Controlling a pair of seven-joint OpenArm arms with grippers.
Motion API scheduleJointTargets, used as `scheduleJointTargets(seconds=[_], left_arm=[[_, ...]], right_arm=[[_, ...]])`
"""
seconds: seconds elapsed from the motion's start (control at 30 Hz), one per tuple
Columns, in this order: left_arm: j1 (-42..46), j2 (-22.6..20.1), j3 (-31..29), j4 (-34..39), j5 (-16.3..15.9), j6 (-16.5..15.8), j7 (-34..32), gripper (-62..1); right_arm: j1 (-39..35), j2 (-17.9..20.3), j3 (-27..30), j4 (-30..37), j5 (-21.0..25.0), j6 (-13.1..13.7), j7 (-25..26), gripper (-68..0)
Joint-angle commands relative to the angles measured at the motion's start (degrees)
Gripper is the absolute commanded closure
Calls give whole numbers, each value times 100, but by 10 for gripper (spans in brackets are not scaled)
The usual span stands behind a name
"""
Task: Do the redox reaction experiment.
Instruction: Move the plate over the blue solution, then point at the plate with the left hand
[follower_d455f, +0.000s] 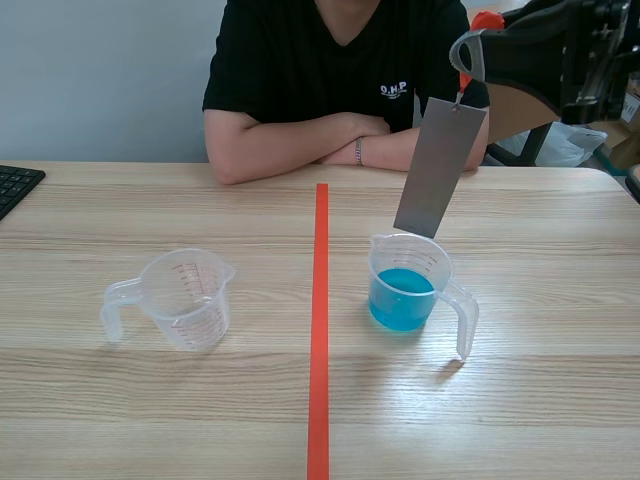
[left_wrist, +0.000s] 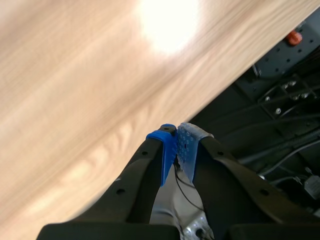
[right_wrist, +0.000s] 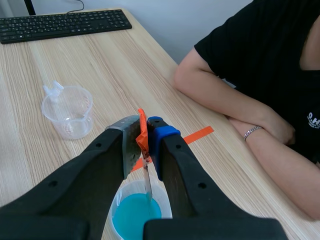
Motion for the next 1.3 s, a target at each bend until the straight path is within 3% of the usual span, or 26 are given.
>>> scheduleJointTargets(seconds=[0.0, 0.13, 0.3, 0.53, 0.67, 0.8, 0.9, 1.07, 1.27], left_arm=[[-33, -164, -68, 205, -17, -7, -166, -47], [-136, -564, -264, 560, -164, 4, -415, -47], [-820, -592, -380, 933, -258, -31, -409, -47], [-1947, -592, -337, 1414, -258, -568, -328, -47], [-2756, -590, -66, 1547, -269, -743, -240, -47], [-3689, -533, 621, 1545, -260, -748, -127, -47], [-4520, -291, 1329, 1508, -149, -748, 245, -47], [-5735, 334, 2430, 1377, 341, -741, 686, -47], [-6671, 1266, 3200, 984, 890, -748, 1117, -47]], right_arm=[[70, 44, 83, 48, 66, -22, 107, -15], [70, 44, 83, 48, 66, -22, 107, -15], [70, 31, 79, 48, 66, -22, 98, -15], [68, 28, 74, 48, 66, -22, 83, -15], [68, 28, 74, 48, 66, -22, 83, -15], [68, 26, 74, 48, 66, -22, 83, -15], [68, -9, 74, 48, 66, -22, 33, -15], [68, -33, 74, 48, 66, -22, 24, -15], [68, -33, 74, 48, 66, -22, 24, -15]])
